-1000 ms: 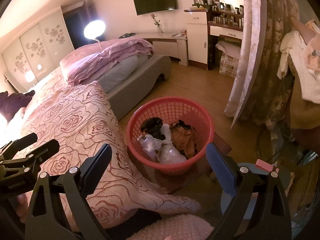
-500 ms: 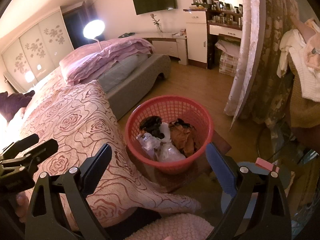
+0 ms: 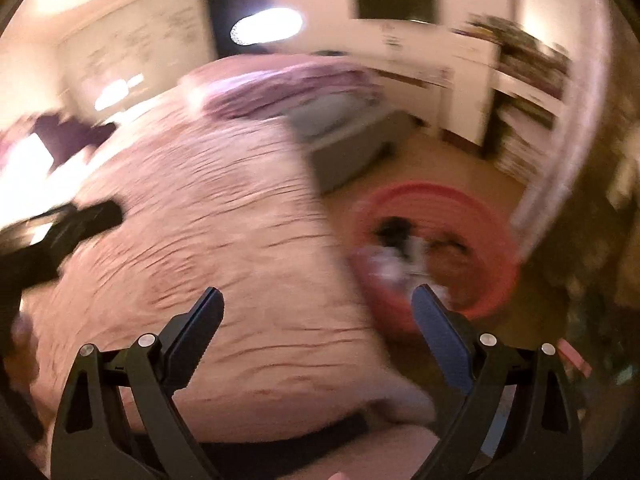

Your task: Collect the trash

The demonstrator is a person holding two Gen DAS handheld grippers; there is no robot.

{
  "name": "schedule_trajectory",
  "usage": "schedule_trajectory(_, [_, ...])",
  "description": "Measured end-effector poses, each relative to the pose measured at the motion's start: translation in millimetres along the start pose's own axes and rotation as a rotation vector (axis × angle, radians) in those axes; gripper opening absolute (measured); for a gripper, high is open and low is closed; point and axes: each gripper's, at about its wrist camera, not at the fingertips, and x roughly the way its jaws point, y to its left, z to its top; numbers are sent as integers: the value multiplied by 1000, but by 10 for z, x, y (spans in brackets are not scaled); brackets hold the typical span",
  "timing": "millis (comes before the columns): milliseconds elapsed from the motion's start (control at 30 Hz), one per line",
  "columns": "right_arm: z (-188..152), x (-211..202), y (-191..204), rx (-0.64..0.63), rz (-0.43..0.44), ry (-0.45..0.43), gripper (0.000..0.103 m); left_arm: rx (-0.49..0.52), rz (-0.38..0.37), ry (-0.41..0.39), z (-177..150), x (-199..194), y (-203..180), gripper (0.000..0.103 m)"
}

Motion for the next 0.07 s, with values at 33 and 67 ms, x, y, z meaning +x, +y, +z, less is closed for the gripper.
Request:
schedule_trajectory(33, [-37, 41, 211, -59, 37, -9, 92, -28, 44, 3, -39, -21, 164, 93])
schedule_trajectory(67, [-81, 77, 400, -112, 72, -22, 92, -43, 73, 2, -66, -32, 259, 93])
